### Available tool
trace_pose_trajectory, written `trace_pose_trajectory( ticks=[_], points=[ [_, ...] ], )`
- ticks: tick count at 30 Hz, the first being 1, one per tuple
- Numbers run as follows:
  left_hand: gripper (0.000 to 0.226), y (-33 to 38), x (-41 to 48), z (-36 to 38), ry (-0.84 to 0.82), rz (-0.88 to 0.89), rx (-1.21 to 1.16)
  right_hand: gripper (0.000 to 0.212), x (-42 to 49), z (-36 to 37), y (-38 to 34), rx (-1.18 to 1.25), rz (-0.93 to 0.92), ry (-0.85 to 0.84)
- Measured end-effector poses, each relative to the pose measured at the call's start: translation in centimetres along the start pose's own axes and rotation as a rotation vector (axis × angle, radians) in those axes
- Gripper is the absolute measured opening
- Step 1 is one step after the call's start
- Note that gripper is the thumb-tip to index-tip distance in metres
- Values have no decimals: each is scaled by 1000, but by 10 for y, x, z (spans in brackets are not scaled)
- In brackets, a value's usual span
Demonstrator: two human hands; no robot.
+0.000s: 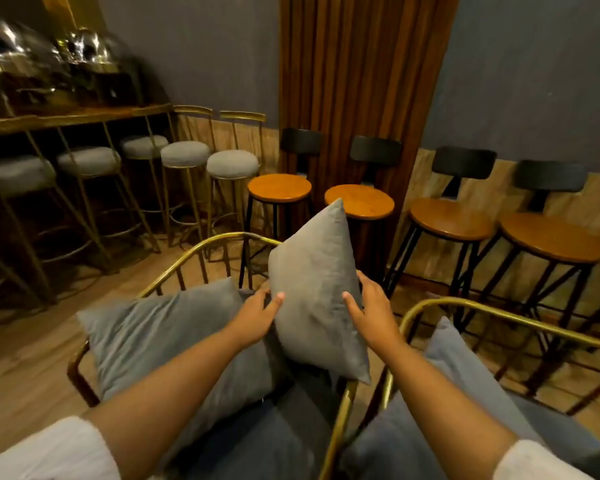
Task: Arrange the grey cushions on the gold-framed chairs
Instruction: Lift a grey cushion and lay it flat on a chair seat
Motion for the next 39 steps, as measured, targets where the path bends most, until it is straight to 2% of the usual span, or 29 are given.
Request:
trace_pose_trajectory(
  ticks=[6, 10, 14, 16, 18, 19, 21, 24, 27, 28, 31, 32, 36, 39],
  points=[
    [59, 7, 150, -50, -51, 87, 86, 74, 95, 27, -3, 186, 287, 100],
    [67, 32, 239, -44, -158, 154, 99, 85, 126, 49, 24, 255, 435, 149],
    [81, 59, 290, -5, -325, 199, 18, 99, 120, 68, 46, 252, 451, 122],
    [90, 71, 302, 19, -416, 231, -14, 85, 108, 76, 55, 273, 417, 90],
    [106, 77, 313, 36, -467, 261, -13, 85, 98, 82, 63, 297, 418, 66],
    [113, 76, 320, 44, -467, 274, 0, 89, 93, 85, 67, 305, 443, 65],
    [108, 70, 331, 53, -428, 282, 52, 95, 77, 93, 81, 326, 517, 55],
    [93, 56, 344, 52, -328, 235, 81, 89, 48, 103, 98, 391, 670, 34],
    [94, 41, 356, 44, -296, 200, 27, 76, 23, 113, 107, 446, 792, -1],
    [95, 37, 360, 41, -292, 190, 16, 78, 17, 116, 109, 458, 814, -18],
    [93, 26, 370, 31, -264, 152, 4, 106, 7, 122, 117, 401, 782, -112],
    [92, 23, 370, 28, -262, 135, 7, 110, 7, 122, 118, 369, 758, -113],
    [82, 19, 368, 8, -227, 139, -24, 84, 23, 110, 112, 315, 705, 43],
    [78, 28, 360, -22, -153, 165, -86, 83, 45, 82, 95, 275, 627, 152]
  ],
)
Point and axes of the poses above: each hand's wrist, its own x-axis towards the middle knuckle, its own z-axis out of the palm, y = z × x, the point moved 4 cm from there along x, towards the middle knuckle
